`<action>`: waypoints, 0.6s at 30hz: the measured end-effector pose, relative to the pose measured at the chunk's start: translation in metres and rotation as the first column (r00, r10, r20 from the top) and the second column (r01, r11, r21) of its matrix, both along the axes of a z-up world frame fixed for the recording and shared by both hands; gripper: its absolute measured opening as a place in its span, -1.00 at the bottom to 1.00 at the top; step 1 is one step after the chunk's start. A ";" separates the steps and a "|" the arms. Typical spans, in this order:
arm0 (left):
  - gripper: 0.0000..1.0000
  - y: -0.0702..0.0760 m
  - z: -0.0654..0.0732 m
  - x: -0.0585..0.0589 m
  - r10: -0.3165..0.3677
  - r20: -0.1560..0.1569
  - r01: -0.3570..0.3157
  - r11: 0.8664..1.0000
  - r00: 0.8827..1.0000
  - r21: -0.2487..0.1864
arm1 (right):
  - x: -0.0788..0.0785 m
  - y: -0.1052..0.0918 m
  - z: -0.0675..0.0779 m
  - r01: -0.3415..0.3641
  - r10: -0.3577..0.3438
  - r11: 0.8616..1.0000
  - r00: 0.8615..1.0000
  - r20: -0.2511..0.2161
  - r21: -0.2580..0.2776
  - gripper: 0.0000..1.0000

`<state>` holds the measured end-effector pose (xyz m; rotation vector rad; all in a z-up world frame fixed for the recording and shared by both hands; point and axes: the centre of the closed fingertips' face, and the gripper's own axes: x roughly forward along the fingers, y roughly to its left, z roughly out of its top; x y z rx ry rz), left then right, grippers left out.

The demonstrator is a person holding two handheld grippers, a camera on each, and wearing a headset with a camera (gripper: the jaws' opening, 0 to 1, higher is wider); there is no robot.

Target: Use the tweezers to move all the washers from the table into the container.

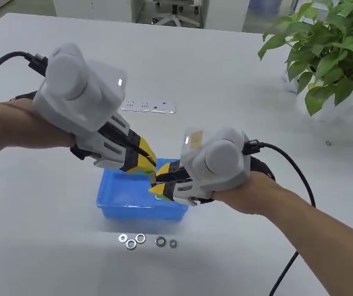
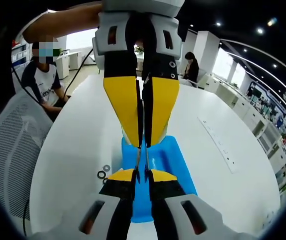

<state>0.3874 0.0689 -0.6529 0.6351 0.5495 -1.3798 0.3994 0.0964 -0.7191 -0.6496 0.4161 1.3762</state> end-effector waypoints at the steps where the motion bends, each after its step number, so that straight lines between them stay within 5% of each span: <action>1: -0.87 0.000 0.000 -0.001 -0.001 0.001 0.001 1.000 1.000 0.000 | -0.002 0.000 0.001 -0.001 0.001 1.000 1.000 0.002 0.000 -0.76; 18: -0.87 -0.004 -0.016 -0.024 -0.011 -0.023 0.011 1.000 1.000 0.006 | -0.027 -0.004 -0.015 -0.007 0.006 1.000 1.000 -0.017 -0.013 -0.76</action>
